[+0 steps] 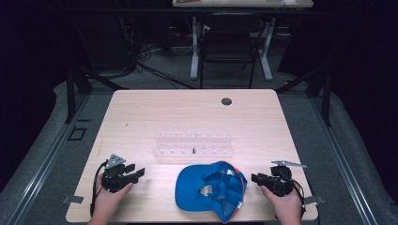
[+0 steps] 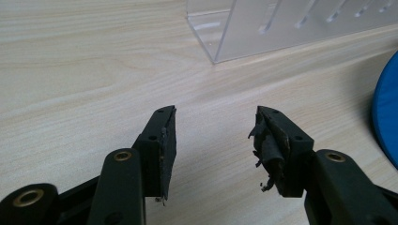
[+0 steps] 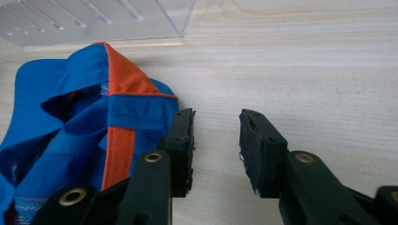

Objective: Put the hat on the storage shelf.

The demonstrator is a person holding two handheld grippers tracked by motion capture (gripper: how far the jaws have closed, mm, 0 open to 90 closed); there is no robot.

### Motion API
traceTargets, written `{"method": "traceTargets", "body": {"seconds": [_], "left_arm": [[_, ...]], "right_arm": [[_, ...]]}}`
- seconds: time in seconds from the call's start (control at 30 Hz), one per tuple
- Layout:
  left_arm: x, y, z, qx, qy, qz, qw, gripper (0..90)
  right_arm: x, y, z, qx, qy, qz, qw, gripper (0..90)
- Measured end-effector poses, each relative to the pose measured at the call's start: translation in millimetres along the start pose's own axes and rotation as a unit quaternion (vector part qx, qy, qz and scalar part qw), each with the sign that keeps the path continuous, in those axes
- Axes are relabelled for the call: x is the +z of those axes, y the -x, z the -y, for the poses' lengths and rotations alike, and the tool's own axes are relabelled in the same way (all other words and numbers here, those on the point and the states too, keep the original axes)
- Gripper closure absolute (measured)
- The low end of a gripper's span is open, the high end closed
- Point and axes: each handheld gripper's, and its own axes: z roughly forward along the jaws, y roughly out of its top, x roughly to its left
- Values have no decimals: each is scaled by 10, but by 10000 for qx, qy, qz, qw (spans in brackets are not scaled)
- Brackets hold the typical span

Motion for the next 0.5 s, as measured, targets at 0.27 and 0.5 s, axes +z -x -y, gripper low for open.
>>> {"method": "traceTargets", "body": {"seconds": [0.27,0.5], "left_arm": [[-13,26,-4,108,11,-67,9999,493],[-23,37,-3,135,-9,-34,9999,493]], "right_arm": [[-55,-59,-9,76,-130,-233,9996,678],[-82,-92,-18,66,-247,-611,9978,673]]}}
